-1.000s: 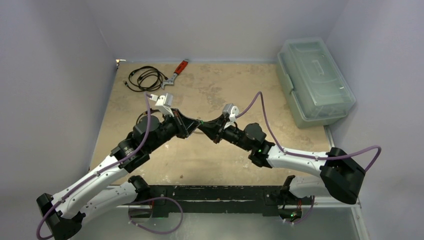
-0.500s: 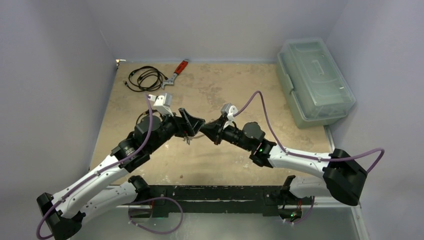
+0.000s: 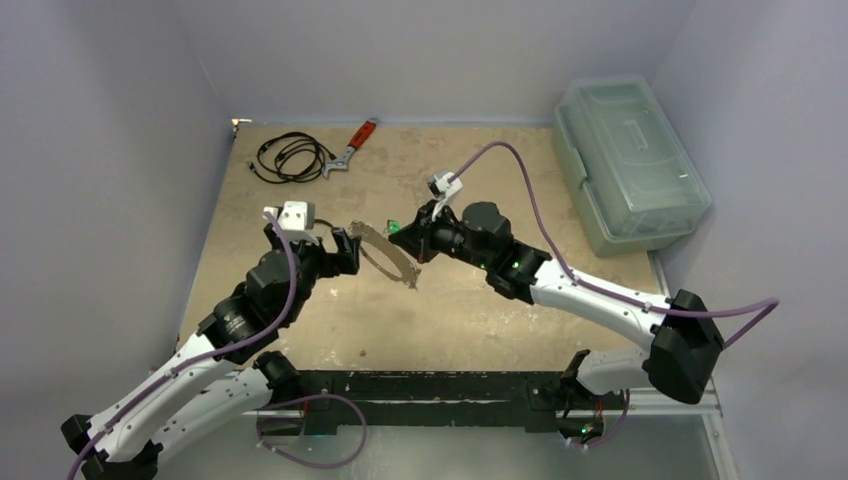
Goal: Put the keys on the keyring
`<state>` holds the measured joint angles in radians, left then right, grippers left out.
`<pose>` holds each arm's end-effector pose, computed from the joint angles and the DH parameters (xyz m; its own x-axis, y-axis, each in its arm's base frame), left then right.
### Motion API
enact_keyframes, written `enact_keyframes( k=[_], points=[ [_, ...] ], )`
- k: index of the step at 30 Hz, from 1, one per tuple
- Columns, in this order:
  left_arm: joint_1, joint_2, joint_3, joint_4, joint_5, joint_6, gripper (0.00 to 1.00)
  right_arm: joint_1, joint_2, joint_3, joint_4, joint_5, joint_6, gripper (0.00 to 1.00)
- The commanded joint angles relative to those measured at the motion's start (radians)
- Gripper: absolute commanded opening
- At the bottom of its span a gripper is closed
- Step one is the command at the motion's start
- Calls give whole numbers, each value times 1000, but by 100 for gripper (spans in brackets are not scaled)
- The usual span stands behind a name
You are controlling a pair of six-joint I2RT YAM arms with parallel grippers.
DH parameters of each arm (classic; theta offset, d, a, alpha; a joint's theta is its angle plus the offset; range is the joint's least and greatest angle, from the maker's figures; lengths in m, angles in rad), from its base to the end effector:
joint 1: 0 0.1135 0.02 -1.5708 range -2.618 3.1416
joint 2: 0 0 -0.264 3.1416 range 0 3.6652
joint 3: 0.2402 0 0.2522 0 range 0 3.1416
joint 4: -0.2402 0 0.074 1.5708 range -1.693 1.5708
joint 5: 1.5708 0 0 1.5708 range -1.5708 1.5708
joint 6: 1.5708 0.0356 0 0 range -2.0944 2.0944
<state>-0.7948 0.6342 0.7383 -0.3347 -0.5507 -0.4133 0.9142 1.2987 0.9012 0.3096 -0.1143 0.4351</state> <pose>0.1158 -0.0914 0.3312 -0.2476 -0.2364 -0.9396 0.1659 0.9451 -0.2815 0.1842 0.2457 0.3187 -0.4095 0.1546 -0.8991 -0.7539 0.4976 0.4290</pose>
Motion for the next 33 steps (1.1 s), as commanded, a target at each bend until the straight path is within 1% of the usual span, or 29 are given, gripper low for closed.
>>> enact_keyframes(
  k=[1, 2, 4, 7, 10, 13, 19, 23, 26, 28, 30, 33],
  points=[
    [-1, -62, -29, 30, -71, 139, 97, -8, 71, 203, -305, 18, -45, 0],
    [-1, -71, -31, 30, -76, 157, 97, -8, 92, 246, -375, 28, -90, 0],
    [-1, -81, -29, 23, -87, 186, 97, -6, 131, 325, -506, 101, -184, 0],
    [-2, -81, -30, 12, -88, 210, 97, -1, 182, 397, -622, 200, -289, 0],
    [-2, -64, -24, -9, -83, 225, 97, 5, 232, 462, -692, 301, -367, 0],
    [-2, -47, -10, -38, -92, 226, 96, 9, 290, 523, -749, 376, -407, 0],
    [-2, -80, -10, -50, -115, 231, 96, 9, 431, 670, -824, 449, -463, 0],
    [-1, -133, -30, -43, -137, 234, 96, 9, 538, 823, -872, 451, -473, 0],
    [-1, -146, -33, -48, -153, 232, 96, 9, 639, 1035, -937, 462, -464, 0],
    [-1, -146, -30, -54, -157, 229, 96, 9, 701, 1157, -999, 466, -428, 0],
    [-1, -142, -29, -60, -157, 226, 96, 9, 726, 1192, -1004, 434, -382, 0],
    [-1, -136, -28, -65, -143, 224, 96, -12, 731, 1112, -973, 436, -337, 0]
  ],
)
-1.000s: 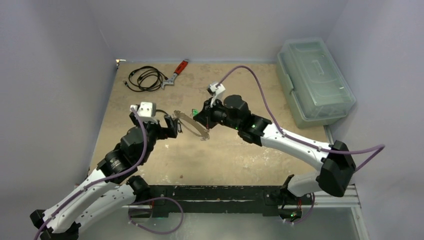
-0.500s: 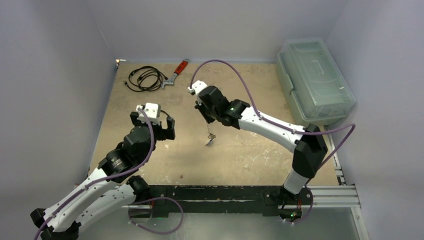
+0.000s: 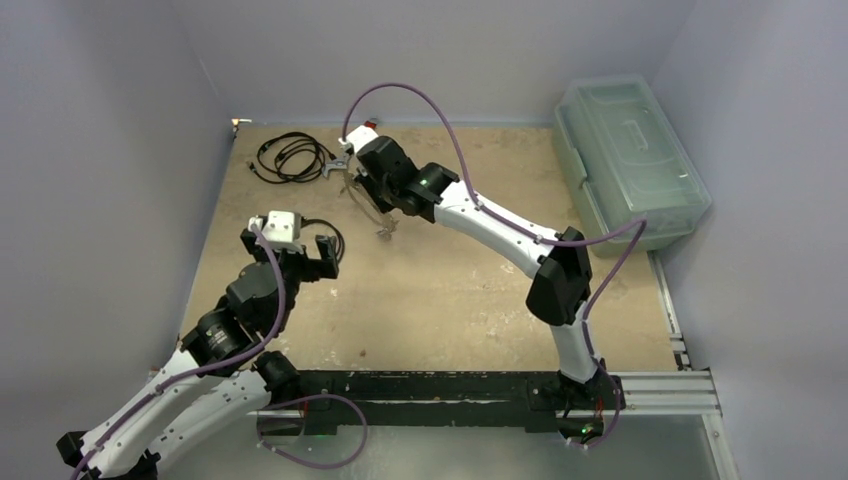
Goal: Put the keys on the keyring
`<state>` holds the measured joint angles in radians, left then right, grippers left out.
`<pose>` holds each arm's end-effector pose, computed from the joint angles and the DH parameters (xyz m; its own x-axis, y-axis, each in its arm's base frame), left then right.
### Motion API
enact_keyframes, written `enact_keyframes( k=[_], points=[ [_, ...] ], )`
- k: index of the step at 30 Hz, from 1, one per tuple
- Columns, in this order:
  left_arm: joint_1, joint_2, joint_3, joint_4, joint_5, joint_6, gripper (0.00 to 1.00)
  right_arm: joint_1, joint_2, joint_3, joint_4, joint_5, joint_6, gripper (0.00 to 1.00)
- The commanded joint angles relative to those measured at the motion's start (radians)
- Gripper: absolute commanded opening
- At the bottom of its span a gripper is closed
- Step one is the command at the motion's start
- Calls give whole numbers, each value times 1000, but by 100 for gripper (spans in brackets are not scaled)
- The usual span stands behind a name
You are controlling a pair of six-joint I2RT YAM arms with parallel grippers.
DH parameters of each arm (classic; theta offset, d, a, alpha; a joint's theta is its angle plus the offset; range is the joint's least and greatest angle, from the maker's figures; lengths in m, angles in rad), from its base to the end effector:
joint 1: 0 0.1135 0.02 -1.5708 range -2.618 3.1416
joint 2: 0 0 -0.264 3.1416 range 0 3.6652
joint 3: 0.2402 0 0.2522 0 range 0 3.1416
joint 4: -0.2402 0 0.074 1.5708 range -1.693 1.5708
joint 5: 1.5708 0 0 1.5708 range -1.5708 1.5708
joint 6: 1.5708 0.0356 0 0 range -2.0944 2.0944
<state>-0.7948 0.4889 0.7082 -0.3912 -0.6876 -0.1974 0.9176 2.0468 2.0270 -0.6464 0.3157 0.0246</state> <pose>0.0953 -0.0648 0.3320 -0.1397 -0.0740 -0.9874 0.0879 0.9923 -0.0868 0.2955 0.3680 0.3366 -0.3904 -0.4717 -0.7907 -0.5971 0.7834 -0.1725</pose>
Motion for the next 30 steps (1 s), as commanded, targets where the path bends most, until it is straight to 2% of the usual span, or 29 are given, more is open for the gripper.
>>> enact_keyframes(
  k=[1, 5, 11, 27, 28, 29, 30],
  points=[
    [-1, 11, 3, -9, -3, 8, 96, -33, -17, -65, -1, -4, 90, 0],
    [-1, 12, 5, -15, 14, 4, 95, -116, -27, -283, 97, -72, 137, 0],
    [-1, 17, 6, -20, 25, 2, 95, -195, -55, -483, 164, -88, 161, 0],
    [-1, 65, 11, -27, 77, 11, 94, -207, -172, -761, 138, -144, 192, 0],
    [-1, 66, 11, -28, 77, 12, 94, -207, -193, -783, 138, -151, 196, 6],
    [-1, 65, 11, -28, 77, 12, 94, -207, -219, -803, 140, -152, 208, 33],
    [-1, 65, 11, -27, 77, 13, 94, -206, -250, -821, 140, -152, 225, 50]
  ],
)
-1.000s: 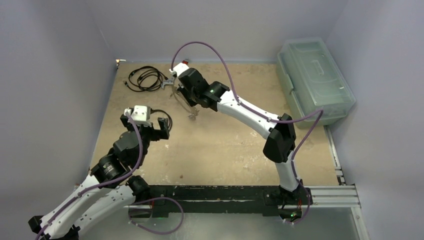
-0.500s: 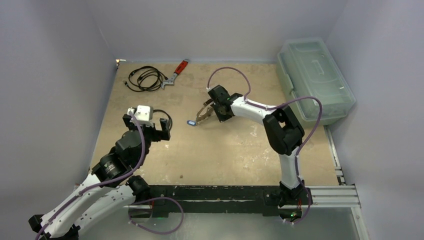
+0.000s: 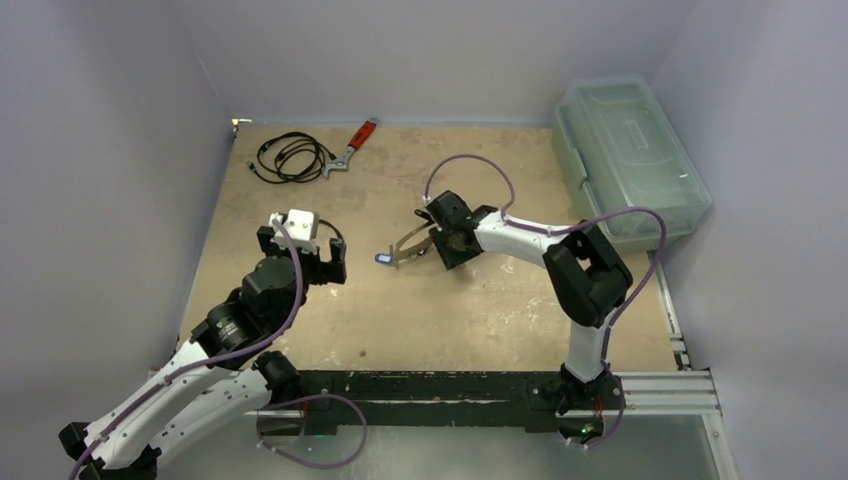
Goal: Put the keys on the keyring
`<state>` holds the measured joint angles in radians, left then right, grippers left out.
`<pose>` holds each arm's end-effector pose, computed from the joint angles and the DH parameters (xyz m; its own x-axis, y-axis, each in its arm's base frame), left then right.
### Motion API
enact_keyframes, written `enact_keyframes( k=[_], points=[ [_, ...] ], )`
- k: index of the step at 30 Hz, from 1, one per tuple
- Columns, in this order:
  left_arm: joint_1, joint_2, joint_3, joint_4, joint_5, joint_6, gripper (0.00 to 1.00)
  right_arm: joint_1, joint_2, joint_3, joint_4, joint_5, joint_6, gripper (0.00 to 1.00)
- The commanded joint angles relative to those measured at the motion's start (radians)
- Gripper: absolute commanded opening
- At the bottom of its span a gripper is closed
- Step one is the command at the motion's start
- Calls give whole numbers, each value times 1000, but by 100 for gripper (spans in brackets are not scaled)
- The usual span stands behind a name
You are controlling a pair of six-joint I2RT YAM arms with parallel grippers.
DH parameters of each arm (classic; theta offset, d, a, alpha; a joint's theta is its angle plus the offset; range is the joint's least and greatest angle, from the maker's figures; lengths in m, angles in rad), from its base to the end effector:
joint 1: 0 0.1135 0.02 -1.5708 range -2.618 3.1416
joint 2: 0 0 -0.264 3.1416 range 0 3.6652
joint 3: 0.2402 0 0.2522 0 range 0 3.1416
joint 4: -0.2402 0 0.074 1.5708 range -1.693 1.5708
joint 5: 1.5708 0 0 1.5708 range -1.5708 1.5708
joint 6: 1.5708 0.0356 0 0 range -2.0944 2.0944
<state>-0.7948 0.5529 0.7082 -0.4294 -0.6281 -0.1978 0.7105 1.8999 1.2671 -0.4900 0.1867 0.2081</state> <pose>0.1039 -0.0760 0.3215 -0.2215 -0.0013 -0.9752 0.1405 0.9895 -0.0332 0.2966 0.2464 0.1686 -0.7883 -0.4104 -0.4584 -0.4262 0.9016 -0.0742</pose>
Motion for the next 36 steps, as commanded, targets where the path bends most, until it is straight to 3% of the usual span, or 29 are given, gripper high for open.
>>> enact_keyframes(
  k=[1, 3, 4, 5, 10, 18, 27, 32, 36],
  points=[
    [-1, 1, 11, 11, 16, 14, 94, 0, -136, -78, -16, -21, 54, 61],
    [0, 0, 11, 9, 11, 14, 94, 1, -209, -100, -22, 2, 72, 89],
    [-1, -1, 11, 9, 9, 13, 94, 1, -242, -103, -32, 13, 79, 97],
    [-1, -2, 11, 9, 8, 12, 94, 1, -282, -100, -42, 8, 84, 99],
    [0, 2, 11, 5, 7, 12, 94, 1, -362, -24, -87, 19, 86, 99],
    [1, -2, 10, -1, -8, 7, 94, 1, -395, -31, 89, 96, 107, 99],
    [-1, -14, -4, 18, -78, -122, 99, 4, -627, -355, 430, 12, 146, 95],
    [-1, 20, -2, 26, -93, -85, 99, 4, -787, -526, 613, 168, 89, 98],
    [-1, 69, -5, 46, -122, -64, 99, 4, -852, -587, 645, 341, 53, 99]
  ],
)
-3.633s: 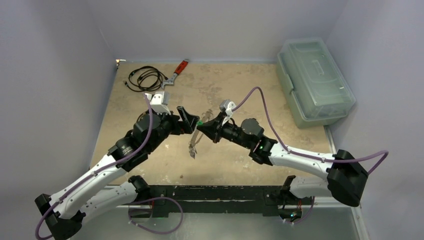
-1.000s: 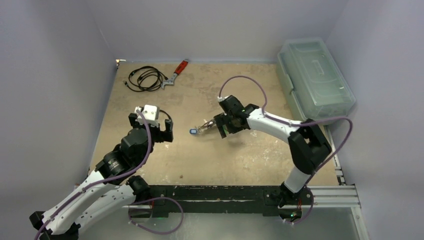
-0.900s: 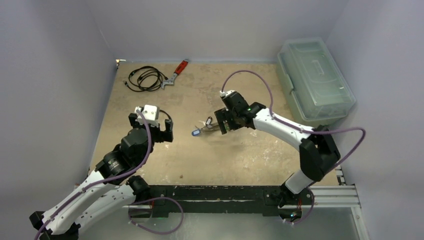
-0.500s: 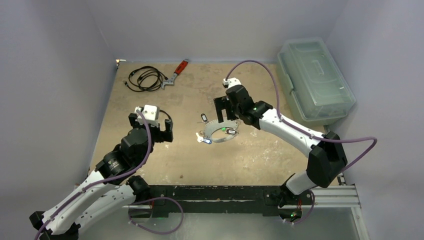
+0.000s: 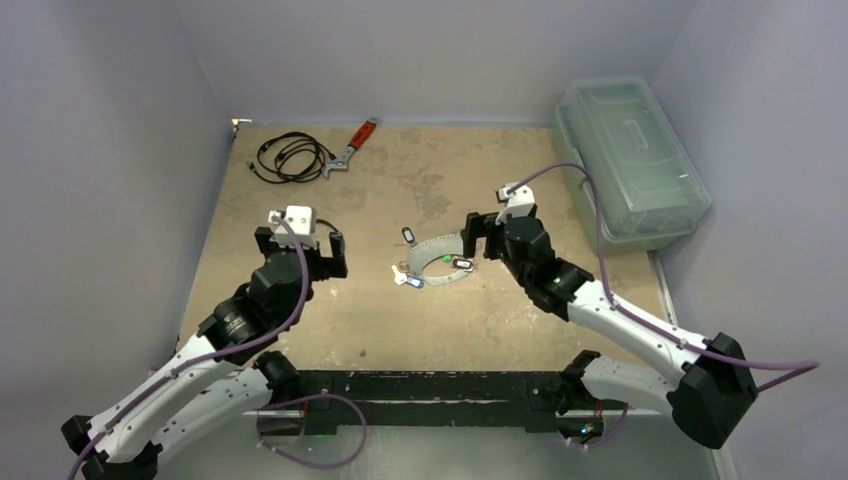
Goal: Put the keys on the keyring
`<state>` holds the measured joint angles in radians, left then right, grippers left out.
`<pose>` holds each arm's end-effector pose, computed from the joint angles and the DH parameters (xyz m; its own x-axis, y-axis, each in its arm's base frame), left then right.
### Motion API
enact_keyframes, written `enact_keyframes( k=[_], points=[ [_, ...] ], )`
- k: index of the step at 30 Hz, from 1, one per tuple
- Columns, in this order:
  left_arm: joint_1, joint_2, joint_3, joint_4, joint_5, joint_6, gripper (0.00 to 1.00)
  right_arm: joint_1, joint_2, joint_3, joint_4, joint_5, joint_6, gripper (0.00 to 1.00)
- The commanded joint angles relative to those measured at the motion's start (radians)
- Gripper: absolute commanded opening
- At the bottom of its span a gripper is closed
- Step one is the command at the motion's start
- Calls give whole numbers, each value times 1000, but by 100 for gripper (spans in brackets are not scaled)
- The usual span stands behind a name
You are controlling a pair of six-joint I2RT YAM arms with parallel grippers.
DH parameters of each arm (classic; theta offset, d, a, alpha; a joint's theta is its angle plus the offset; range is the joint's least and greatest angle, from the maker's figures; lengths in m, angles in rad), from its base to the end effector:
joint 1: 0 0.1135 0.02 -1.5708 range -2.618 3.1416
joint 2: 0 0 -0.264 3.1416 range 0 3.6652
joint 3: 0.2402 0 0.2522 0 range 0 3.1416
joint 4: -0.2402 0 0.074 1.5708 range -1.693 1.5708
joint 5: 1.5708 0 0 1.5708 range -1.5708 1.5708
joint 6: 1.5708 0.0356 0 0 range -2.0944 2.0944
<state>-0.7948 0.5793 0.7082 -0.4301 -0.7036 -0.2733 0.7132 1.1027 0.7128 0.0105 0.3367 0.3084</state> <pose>0.1081 -0.0773 0.3190 -0.2302 -0.0593 -0.9713 0.0513 0.9960 -0.0729 0.1969 0.1548 0.2716 -0.3839 0.0467 -0.9222 -0.2822 0.9450 0.1654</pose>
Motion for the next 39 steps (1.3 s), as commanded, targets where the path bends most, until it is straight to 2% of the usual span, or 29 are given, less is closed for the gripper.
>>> enact_keyframes(
  k=[1, 5, 7, 9, 11, 13, 16, 18, 22, 27, 28, 29, 30, 32, 33, 34, 36, 39],
  points=[
    [-1, 53, -14, 64, -53, 29, 99, 1, -53, -30, 133, 209, -66, 99],
    [0, 76, -134, 263, -157, 84, 99, 2, -28, -39, 185, 267, -120, 99],
    [10, 92, -210, 394, -122, 171, 97, 2, -32, -74, 281, 263, -128, 99],
    [55, 136, -241, 477, -94, 187, 99, 1, -46, -137, 400, 232, -183, 99],
    [150, 204, -241, 501, -20, 163, 99, 1, -50, -211, 528, 237, -259, 99],
    [268, 271, -248, 542, 118, 139, 99, -2, -48, -274, 632, 294, -349, 99],
    [445, 341, -311, 718, 329, 154, 99, -11, -33, -359, 766, 373, -477, 99],
    [494, 391, -356, 863, 364, 201, 99, -23, -25, -378, 782, 386, -470, 99],
    [538, 587, -402, 1120, 355, 246, 100, -84, 21, -436, 933, 366, -506, 99],
    [582, 833, -457, 1465, 386, 254, 99, -186, 91, -513, 1128, 282, -420, 99],
    [583, 870, -451, 1503, 391, 267, 99, -203, 104, -528, 1175, 271, -420, 99],
    [583, 875, -416, 1426, 407, 283, 98, -222, 102, -526, 1160, 243, -407, 99],
    [583, 894, -401, 1430, 423, 312, 96, -243, 99, -515, 1124, 213, -388, 99],
    [583, 907, -407, 1467, 457, 360, 94, -294, 126, -509, 1173, 184, -360, 99],
    [585, 905, -431, 1514, 473, 383, 95, -320, 145, -513, 1216, 172, -354, 99],
    [588, 931, -474, 1625, 470, 397, 97, -340, 171, -510, 1248, 140, -356, 99],
    [588, 999, -534, 1815, 404, 379, 99, -359, 216, -482, 1266, 105, -384, 99],
    [617, 1034, -528, 1826, 441, 355, 99, -359, 262, -460, 1273, 111, -441, 99]
  ],
)
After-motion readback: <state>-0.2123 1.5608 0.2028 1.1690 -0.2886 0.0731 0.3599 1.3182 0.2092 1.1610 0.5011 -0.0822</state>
